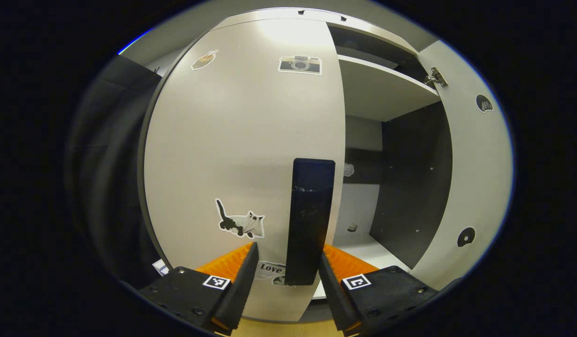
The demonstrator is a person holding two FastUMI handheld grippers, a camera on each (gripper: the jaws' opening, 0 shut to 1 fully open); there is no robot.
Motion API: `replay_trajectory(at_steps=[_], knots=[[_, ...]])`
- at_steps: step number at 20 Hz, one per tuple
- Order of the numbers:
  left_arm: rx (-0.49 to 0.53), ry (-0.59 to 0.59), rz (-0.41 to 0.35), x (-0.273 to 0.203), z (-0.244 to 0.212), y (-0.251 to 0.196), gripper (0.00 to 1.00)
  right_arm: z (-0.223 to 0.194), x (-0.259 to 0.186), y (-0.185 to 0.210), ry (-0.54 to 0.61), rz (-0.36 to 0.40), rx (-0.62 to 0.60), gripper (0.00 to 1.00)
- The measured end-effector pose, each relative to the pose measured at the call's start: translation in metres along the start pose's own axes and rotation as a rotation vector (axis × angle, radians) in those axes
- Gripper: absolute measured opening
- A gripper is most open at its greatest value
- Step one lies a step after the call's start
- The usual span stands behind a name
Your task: Open the right door of the double-door shoe cabinet with the right hand, and open the left door with the left hand.
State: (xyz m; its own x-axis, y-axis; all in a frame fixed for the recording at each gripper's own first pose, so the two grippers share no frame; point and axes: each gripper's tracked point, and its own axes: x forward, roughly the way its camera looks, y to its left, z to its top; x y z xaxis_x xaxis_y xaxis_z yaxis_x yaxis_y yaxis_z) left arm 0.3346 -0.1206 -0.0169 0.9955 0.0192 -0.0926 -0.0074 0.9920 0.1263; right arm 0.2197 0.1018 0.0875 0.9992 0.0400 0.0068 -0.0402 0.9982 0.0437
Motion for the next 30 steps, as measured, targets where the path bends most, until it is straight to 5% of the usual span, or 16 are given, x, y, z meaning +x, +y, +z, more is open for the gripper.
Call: replay_trajectory(at_steps=[3, 4, 5, 6, 7, 8, 9, 12, 30], knots=[[0.001, -0.003, -0.018, 0.001, 0.000, -0.004, 0.58, 0.001, 0.001, -0.004, -0.004, -0.025, -0.012, 0.89], [-0.007, 0.000, -0.041, 0.001, -0.001, -0.009, 0.56, 0.001, 0.000, -0.004, -0.005, -0.025, -0.013, 0.99], [-0.010, 0.010, -0.053, 0.001, -0.004, -0.011, 0.51, 0.001, 0.000, -0.001, -0.006, -0.020, -0.013, 0.99], [-0.001, 0.005, -0.059, 0.001, -0.003, -0.012, 0.35, 0.001, -0.002, -0.001, -0.005, -0.020, -0.016, 0.99], [0.009, 0.007, -0.062, 0.000, -0.004, -0.012, 0.35, 0.001, -0.002, -0.002, -0.006, -0.022, -0.019, 0.89], [0.009, -0.011, -0.062, -0.002, -0.005, -0.011, 0.32, 0.001, -0.003, -0.002, -0.006, -0.024, -0.021, 0.89], [0.006, -0.046, -0.067, -0.003, -0.003, -0.012, 0.30, 0.001, -0.003, 0.000, -0.004, -0.023, -0.020, 0.99], [0.040, -0.046, -0.079, -0.006, -0.005, -0.011, 0.20, -0.002, -0.010, 0.008, 0.007, 0.002, -0.016, 0.99], [-0.038, -0.022, -0.222, -0.063, -0.013, 0.023, 0.18, -0.021, -0.042, 0.050, 0.050, 0.109, -0.005, 0.99]])
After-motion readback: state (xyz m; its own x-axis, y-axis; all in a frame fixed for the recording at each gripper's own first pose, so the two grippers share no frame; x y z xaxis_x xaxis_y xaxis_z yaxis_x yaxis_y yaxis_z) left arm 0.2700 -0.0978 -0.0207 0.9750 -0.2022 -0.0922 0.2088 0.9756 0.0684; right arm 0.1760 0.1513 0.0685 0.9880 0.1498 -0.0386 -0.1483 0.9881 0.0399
